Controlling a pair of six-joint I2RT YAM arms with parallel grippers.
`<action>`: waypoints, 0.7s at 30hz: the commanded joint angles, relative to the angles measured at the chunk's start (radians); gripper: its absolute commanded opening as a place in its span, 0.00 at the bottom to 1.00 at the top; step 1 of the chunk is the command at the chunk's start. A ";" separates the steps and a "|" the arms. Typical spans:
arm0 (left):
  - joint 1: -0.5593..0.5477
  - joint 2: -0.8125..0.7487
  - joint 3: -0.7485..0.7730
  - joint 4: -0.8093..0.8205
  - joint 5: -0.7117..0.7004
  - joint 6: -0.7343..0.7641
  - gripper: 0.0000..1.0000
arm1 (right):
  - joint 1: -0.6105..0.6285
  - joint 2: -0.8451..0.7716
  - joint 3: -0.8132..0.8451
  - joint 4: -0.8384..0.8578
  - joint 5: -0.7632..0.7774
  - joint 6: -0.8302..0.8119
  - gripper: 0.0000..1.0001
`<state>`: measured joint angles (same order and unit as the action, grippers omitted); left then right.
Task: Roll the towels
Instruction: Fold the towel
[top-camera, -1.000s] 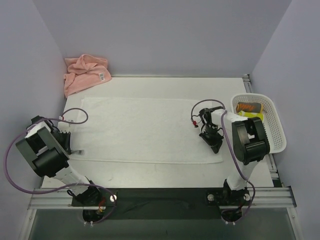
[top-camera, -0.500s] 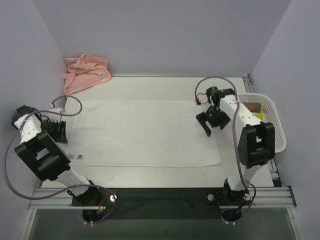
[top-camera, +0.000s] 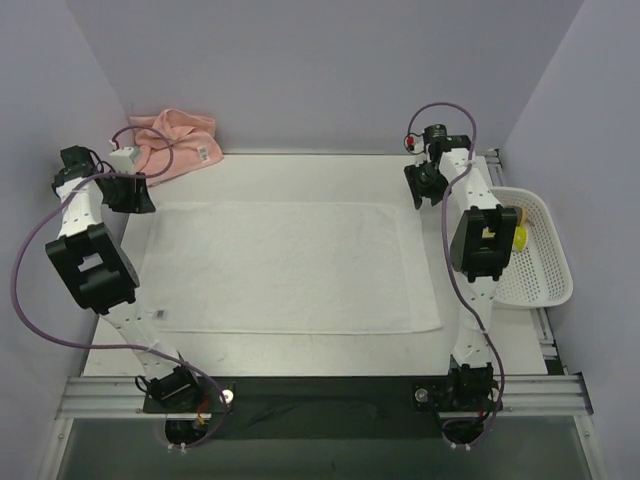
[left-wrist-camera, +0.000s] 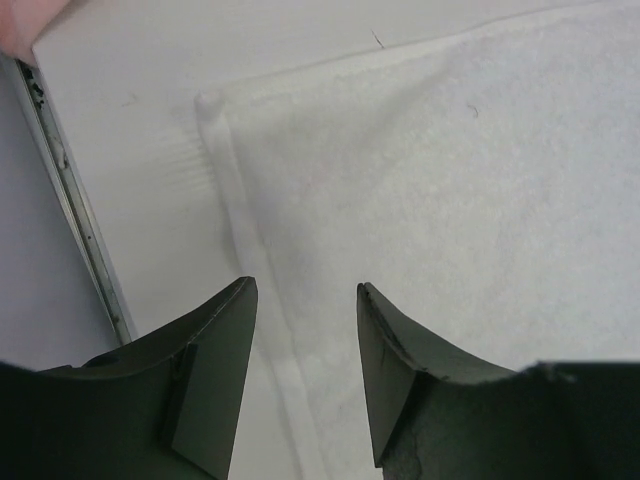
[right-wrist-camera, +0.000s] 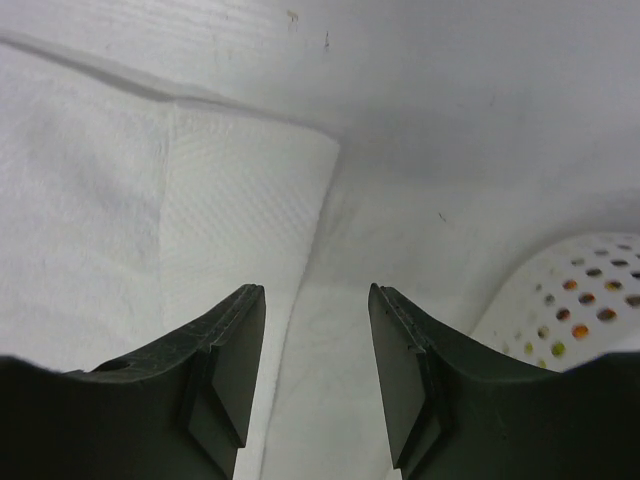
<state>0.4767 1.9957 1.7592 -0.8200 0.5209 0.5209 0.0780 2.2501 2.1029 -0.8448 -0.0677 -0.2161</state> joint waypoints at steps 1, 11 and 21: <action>0.000 0.067 0.123 0.096 -0.005 -0.131 0.55 | -0.001 0.078 0.094 -0.002 0.022 0.076 0.46; -0.001 0.216 0.261 0.097 -0.039 -0.159 0.57 | -0.003 0.233 0.160 0.009 0.029 0.078 0.48; -0.001 0.305 0.330 0.096 -0.053 -0.139 0.57 | -0.007 0.292 0.158 0.016 -0.027 0.073 0.46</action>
<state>0.4702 2.2761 2.0319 -0.7498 0.4717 0.3771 0.0776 2.5027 2.2425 -0.8093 -0.0723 -0.1490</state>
